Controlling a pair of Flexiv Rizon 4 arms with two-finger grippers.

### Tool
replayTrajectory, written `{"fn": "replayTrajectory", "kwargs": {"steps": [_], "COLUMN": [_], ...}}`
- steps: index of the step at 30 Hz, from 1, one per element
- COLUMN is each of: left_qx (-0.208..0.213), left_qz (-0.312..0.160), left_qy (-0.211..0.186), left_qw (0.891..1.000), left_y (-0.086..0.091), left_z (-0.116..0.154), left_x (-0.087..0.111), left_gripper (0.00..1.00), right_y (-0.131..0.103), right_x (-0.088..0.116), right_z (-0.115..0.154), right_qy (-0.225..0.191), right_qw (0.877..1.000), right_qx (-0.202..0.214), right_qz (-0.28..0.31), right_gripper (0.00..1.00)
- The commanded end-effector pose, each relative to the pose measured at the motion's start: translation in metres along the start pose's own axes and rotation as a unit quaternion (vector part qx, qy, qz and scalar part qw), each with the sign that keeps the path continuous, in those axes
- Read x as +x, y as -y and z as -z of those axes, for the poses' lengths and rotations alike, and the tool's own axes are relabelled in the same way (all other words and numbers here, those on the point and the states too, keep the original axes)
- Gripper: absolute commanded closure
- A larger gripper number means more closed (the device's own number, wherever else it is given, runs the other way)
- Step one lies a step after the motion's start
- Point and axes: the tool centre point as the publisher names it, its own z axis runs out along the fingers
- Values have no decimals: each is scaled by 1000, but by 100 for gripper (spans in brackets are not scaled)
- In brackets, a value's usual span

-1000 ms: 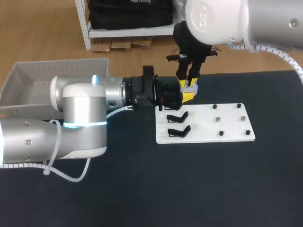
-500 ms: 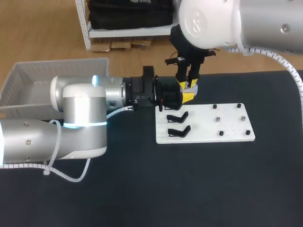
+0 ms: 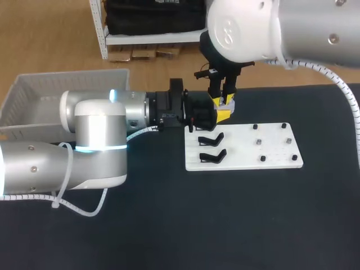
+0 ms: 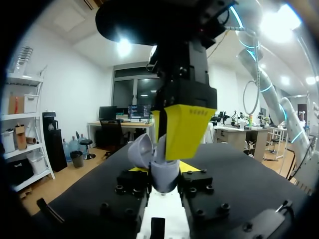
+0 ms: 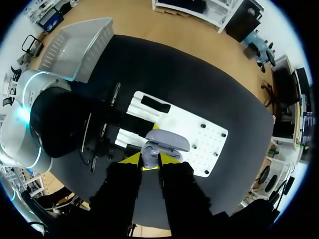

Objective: Pick up each earbud case from the left stands, insert the matching earbuds, close the lid, and place the case in the box.

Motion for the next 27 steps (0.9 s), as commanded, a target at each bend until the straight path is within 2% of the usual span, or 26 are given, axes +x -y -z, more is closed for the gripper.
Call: {"fn": "replayTrajectory", "kwargs": {"steps": [1,6,21,27], "left_qx": [-4,-4,-4,-4], "left_qz": [-2,-2,-2,-2], "left_qy": [3,3,3,3], "left_qw": [1000,1000,1000,1000], "left_y": [1,1,1,1], "left_z": [0,0,0,0], "left_x": [0,0,0,0], "left_gripper": [100,100,100,100], "right_y": [0,1,2,0], "right_x": [1,0,0,2], "right_z": [-1,1,4,19], "right_qy": [5,8,9,16], "right_qw": [1000,1000,1000,1000], "right_qx": [1,0,3,0], "right_qz": [-2,-2,-2,-1], "right_gripper": [76,68,66,64]}}
